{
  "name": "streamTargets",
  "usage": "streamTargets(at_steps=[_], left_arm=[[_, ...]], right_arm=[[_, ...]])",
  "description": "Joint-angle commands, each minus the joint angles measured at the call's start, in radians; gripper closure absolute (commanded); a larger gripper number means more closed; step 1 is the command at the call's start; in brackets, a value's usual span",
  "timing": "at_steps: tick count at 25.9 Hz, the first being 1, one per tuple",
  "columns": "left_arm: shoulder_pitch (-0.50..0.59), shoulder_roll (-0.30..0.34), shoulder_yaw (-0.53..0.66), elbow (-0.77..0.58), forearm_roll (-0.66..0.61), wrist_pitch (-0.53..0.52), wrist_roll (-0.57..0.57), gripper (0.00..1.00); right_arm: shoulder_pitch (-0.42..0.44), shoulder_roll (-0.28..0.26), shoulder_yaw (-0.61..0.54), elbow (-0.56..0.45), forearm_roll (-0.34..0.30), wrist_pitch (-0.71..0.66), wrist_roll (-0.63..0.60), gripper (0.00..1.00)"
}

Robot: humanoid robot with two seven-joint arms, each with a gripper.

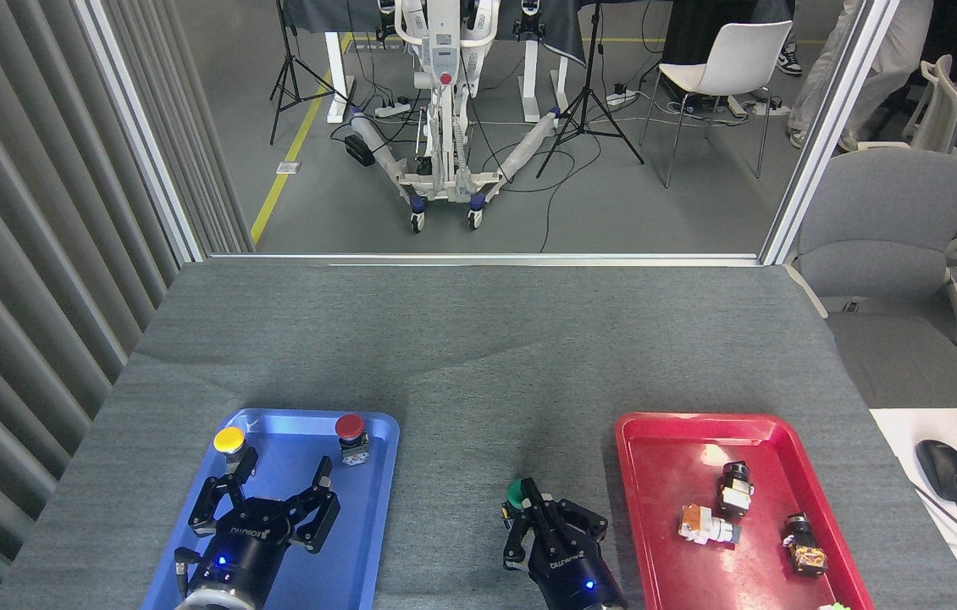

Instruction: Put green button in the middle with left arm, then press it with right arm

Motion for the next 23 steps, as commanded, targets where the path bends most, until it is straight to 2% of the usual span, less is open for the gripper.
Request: streamTargets(at_steps=[1,2,3,10,15,21,23], left_arm=[[0.004,0.003,-0.002,0.0,0.001,-0.002,0.002,0.01],[0.004,0.003,0.0,0.0,0.001,-0.004,0.002,0.01],[0.005,0.001,0.0,0.0,0.001,-0.004,0.005,0.01],[0.01,-0.002,0.001,0.002,0.004,0.007,0.006,0.01],[0.012,-0.002,0.0,0.002,0.006,0.005,0.006,0.01],[0.027,-0.002,0.008,0.002,0.016,0.01,0.012,0.01],[0.041,-0.002,0.015,-0.004,0.022,0.01,0.017,0.0]], right_arm=[[-0.004,-0.001,-0.016,-0.065,-0.002,0.041,-0.025,0.46],[-0.004,-0.001,-0.03,-0.074,-0.002,0.052,-0.025,0.17],[-0.004,-0.001,-0.047,-0.08,-0.002,0.063,-0.026,0.03],[0.001,-0.015,-0.151,-0.108,-0.002,0.058,-0.029,0.0],[0.027,-0.005,-0.221,-0.112,-0.006,0.043,-0.023,0.0],[0.035,-0.056,-0.261,-0.118,-0.008,0.026,-0.031,0.0],[0.041,-0.057,-0.271,-0.118,-0.011,0.027,-0.031,0.0]])
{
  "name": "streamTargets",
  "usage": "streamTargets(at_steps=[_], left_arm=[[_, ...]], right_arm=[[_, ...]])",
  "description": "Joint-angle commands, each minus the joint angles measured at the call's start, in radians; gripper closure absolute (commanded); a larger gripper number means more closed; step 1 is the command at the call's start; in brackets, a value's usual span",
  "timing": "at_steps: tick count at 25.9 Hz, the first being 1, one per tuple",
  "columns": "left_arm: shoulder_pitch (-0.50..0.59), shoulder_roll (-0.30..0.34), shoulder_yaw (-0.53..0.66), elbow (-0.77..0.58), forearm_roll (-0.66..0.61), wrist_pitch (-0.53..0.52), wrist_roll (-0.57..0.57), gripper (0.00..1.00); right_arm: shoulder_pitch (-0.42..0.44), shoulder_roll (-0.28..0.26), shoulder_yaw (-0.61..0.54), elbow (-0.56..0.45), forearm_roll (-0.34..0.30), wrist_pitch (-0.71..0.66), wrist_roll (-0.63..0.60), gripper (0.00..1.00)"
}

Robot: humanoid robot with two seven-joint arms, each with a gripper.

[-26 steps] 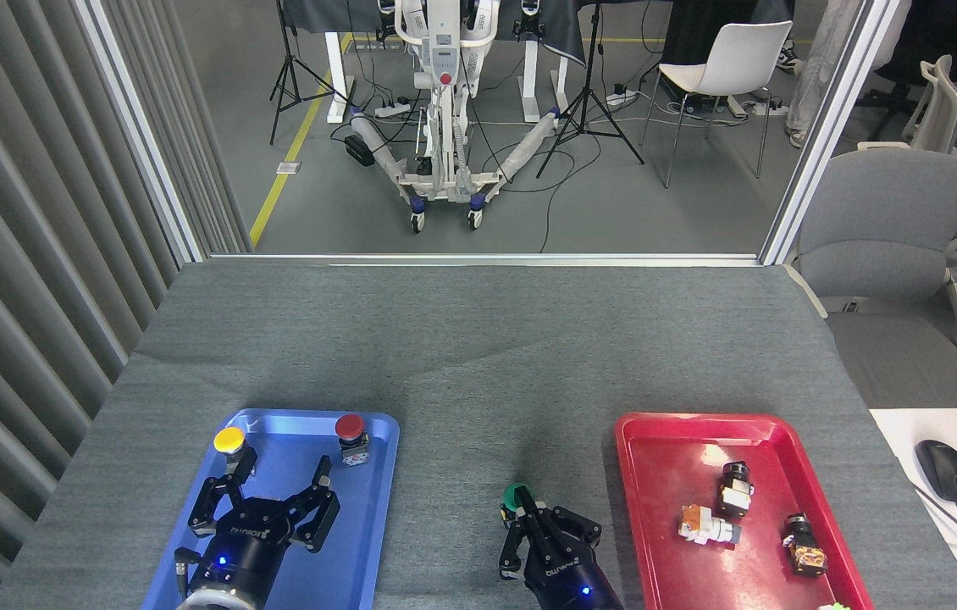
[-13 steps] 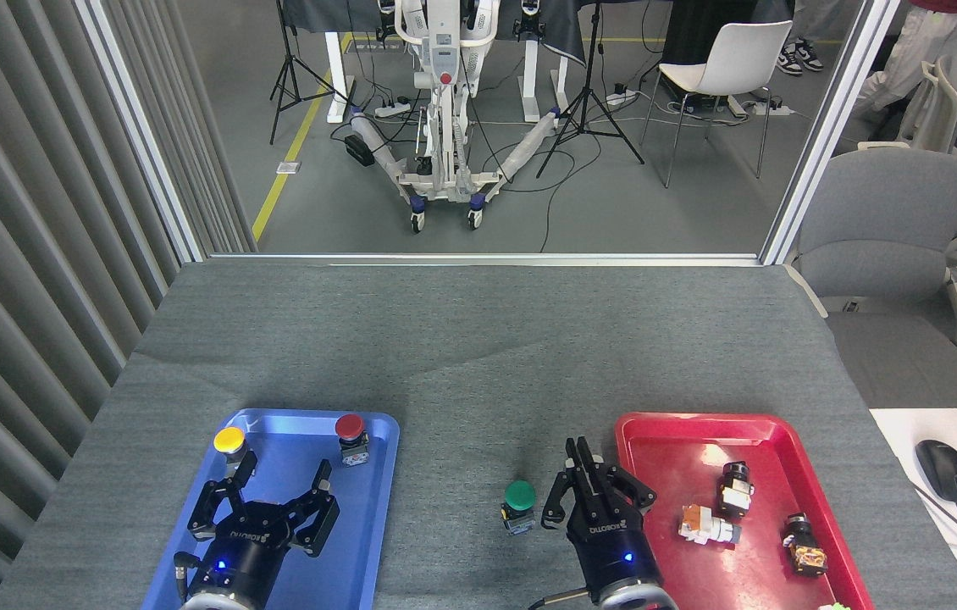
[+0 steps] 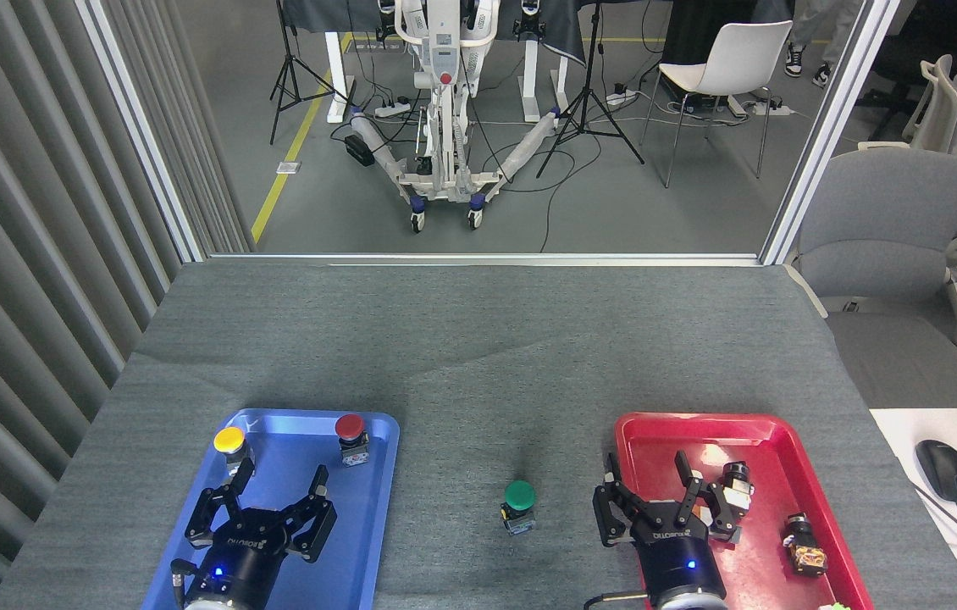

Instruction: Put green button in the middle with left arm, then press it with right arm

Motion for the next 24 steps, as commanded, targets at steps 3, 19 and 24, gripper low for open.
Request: streamTargets(at_steps=[3,19,24], left_arm=[[0.024,-0.002,0.008,-0.025,0.006,-0.001,0.008,0.0],[0.072,-0.007,0.049,-0.078,0.015,0.002,0.017,0.0],[0.07,-0.005,0.054,-0.071,0.021,0.002,0.014,0.0]], right_arm=[[0.015,-0.013,-0.02,-0.002,-0.014,-0.001,-0.009,0.0],[0.03,-0.015,-0.02,-0.014,-0.016,0.002,-0.009,0.0],[0.033,-0.013,-0.019,-0.026,-0.016,0.005,-0.009,0.0]])
